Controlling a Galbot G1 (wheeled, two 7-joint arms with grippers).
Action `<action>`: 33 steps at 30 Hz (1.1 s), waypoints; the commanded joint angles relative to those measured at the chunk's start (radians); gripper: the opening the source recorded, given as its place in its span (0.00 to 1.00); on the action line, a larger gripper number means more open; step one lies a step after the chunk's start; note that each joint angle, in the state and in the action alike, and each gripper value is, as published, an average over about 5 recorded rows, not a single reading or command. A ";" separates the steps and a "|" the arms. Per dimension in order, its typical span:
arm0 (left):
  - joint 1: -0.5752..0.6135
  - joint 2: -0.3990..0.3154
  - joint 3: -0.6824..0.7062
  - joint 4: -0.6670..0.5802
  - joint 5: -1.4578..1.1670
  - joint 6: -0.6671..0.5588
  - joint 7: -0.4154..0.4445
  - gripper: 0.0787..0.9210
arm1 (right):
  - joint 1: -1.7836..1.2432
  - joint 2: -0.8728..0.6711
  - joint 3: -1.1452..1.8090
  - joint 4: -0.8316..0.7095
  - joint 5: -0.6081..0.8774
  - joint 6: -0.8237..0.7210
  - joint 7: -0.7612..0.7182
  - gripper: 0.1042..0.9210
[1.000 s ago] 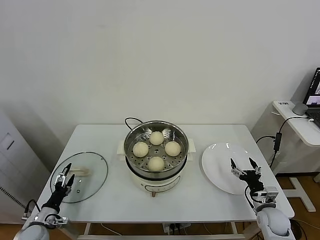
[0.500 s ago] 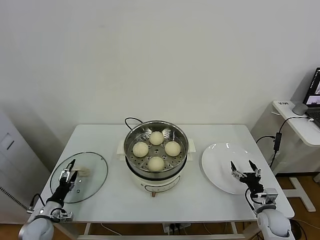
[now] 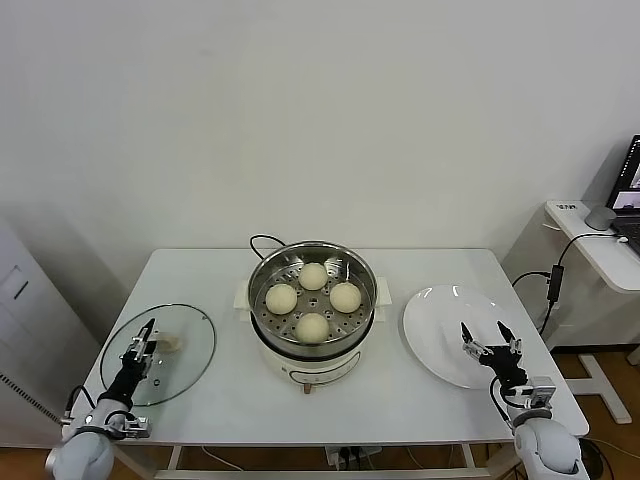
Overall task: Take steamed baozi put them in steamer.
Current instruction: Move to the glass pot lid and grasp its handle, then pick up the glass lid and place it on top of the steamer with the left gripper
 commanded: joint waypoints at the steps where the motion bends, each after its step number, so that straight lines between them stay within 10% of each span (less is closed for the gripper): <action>1: -0.014 -0.002 -0.001 0.017 -0.020 -0.010 -0.003 0.44 | -0.004 0.001 0.005 -0.002 0.002 0.000 -0.002 0.88; 14: 0.048 0.059 -0.022 -0.267 -0.240 0.046 0.123 0.04 | 0.002 -0.008 0.011 0.007 0.004 -0.005 -0.002 0.88; 33: 0.008 0.207 0.276 -0.736 -0.278 0.625 0.464 0.03 | 0.006 -0.026 0.013 0.026 0.005 -0.009 -0.012 0.88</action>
